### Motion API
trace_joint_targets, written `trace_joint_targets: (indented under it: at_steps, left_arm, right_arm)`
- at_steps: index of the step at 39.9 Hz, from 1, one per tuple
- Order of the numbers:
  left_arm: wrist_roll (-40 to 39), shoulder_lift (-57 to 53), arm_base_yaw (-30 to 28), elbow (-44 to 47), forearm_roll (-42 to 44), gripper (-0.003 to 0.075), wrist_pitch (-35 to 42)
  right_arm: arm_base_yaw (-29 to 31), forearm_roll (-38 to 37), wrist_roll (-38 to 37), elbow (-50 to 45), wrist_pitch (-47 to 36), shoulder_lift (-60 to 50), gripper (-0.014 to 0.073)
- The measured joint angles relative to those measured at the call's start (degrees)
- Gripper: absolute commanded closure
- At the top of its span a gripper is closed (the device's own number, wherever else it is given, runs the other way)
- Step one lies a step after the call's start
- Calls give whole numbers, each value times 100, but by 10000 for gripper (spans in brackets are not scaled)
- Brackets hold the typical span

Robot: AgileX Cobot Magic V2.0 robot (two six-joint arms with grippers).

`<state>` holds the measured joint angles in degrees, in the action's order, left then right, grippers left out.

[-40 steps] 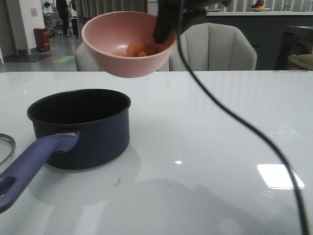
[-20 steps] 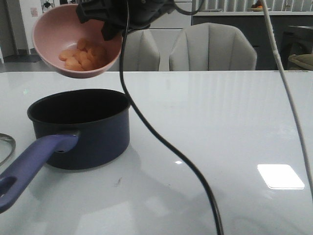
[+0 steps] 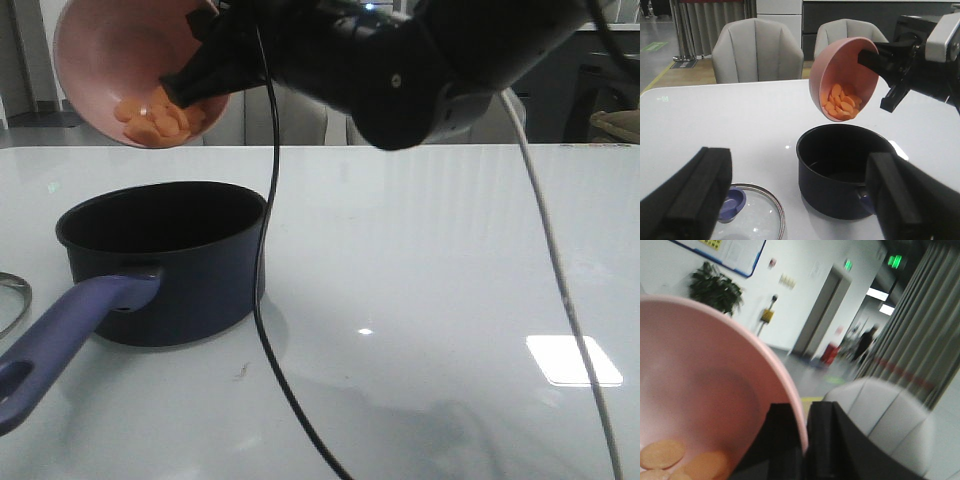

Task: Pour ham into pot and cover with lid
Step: 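Tilt the pink bowl to pour the ham slices into the saucepan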

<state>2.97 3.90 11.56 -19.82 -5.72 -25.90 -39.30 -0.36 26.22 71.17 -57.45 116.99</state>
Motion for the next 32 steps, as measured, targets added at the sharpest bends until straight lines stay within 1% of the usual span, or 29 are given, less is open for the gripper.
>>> trace_joint_targets:
  at_steps: [3, 6, 9, 17, 18, 22, 25, 27, 30, 32]
  left_arm:
    - [0, 0, 0, 0, 0, 135, 0]
    - [0, 0, 0, 0, 0, 135, 0]
    - [0, 0, 0, 0, 0, 135, 0]
    - [0, 0, 0, 0, 0, 135, 0]
    - [0, 0, 0, 0, 0, 135, 0]
    - [0, 0, 0, 0, 0, 135, 0]
    - [0, 0, 0, 0, 0, 135, 0]
    - [0, 0, 0, 0, 0, 135, 0]
    - [0, 0, 0, 0, 0, 135, 0]
    - [0, 0, 0, 0, 0, 135, 0]
  right_arm:
    - [-48, -4, 693, 0, -423, 159, 457]
    - [-91, -16, 1409, 0, -546, 245, 457]
    - [-128, -184, 2112, 0, -593, 284, 457]
    - [-132, -522, 3361, 0, -693, 285, 457]
    - [-132, -562, 3608, 0, -693, 285, 457]
    - [-132, -647, 4029, 0, -693, 285, 457]
    - [-132, -659, 4010, 0, -693, 285, 457]
    - [-132, -598, 3694, 0, -693, 285, 457]
    - [-141, -354, 2805, 0, -693, 285, 457]
    - [-141, -78, 1858, 0, -693, 285, 457]
